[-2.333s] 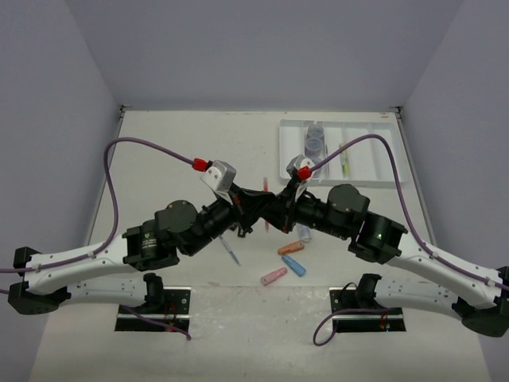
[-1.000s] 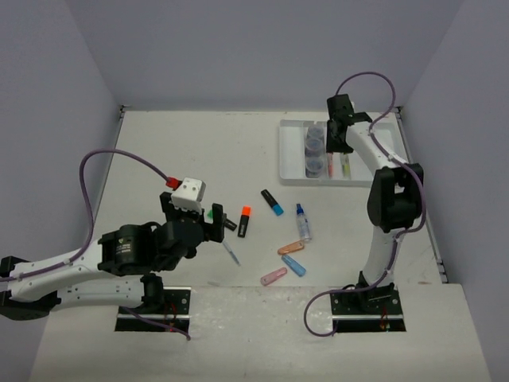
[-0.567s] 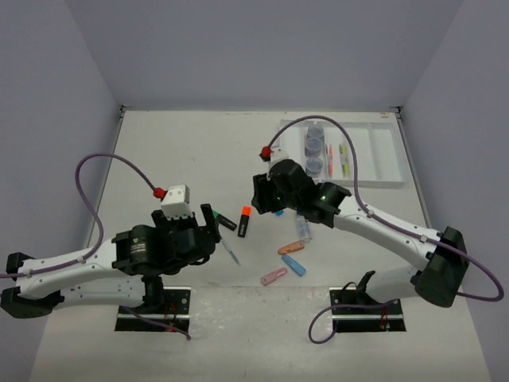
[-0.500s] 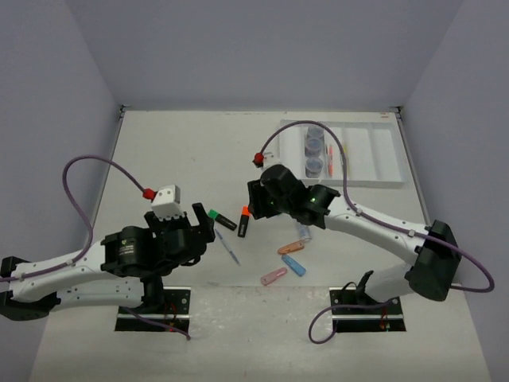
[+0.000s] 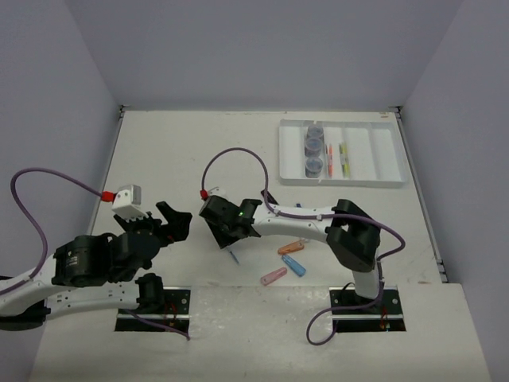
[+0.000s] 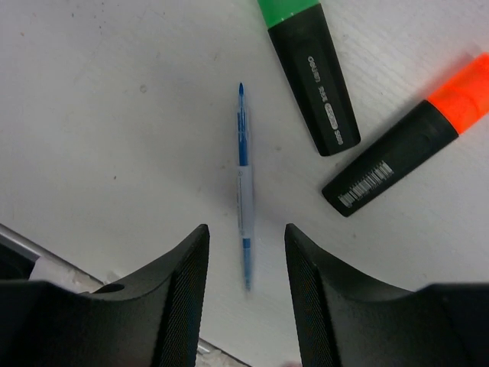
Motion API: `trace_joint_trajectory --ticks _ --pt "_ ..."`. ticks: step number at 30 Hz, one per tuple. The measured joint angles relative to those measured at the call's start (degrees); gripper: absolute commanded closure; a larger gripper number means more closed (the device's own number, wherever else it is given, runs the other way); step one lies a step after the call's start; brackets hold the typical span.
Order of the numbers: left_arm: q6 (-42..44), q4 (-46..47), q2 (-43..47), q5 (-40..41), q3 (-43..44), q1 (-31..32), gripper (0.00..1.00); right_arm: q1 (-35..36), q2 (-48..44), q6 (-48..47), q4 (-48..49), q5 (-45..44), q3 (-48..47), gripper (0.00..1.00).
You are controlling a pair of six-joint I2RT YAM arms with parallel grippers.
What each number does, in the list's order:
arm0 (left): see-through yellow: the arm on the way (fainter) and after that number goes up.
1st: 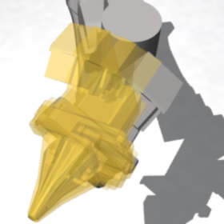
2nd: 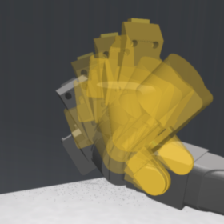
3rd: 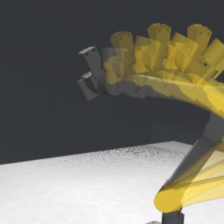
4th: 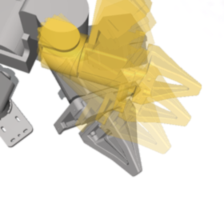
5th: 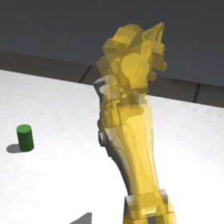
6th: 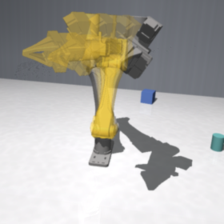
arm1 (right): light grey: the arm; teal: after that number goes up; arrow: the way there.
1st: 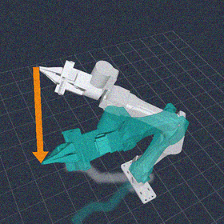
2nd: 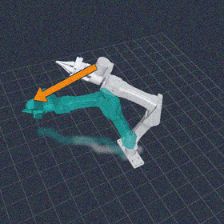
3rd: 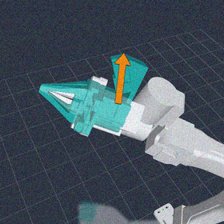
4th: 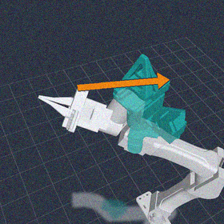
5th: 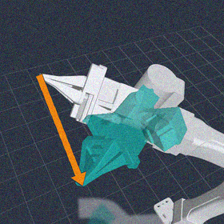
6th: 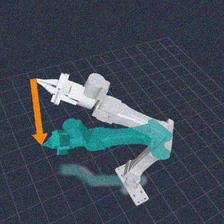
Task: Sort the stationery into containers
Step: Pick up the pen from the center of the board.
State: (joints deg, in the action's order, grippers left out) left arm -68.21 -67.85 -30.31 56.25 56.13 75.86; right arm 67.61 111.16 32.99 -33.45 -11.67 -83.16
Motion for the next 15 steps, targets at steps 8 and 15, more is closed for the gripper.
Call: trace_joint_trajectory --ticks 8,15 --pt "3.9 2.0 1.9 0.0 -1.0 -0.1 0.00 0.3 5.7 0.5 -2.6 -0.2 -3.0 0.65" --pt "5.5 2.7 1.8 0.0 -1.6 -0.1 0.00 0.8 9.2 1.1 -4.2 -0.9 -5.1 0.90"
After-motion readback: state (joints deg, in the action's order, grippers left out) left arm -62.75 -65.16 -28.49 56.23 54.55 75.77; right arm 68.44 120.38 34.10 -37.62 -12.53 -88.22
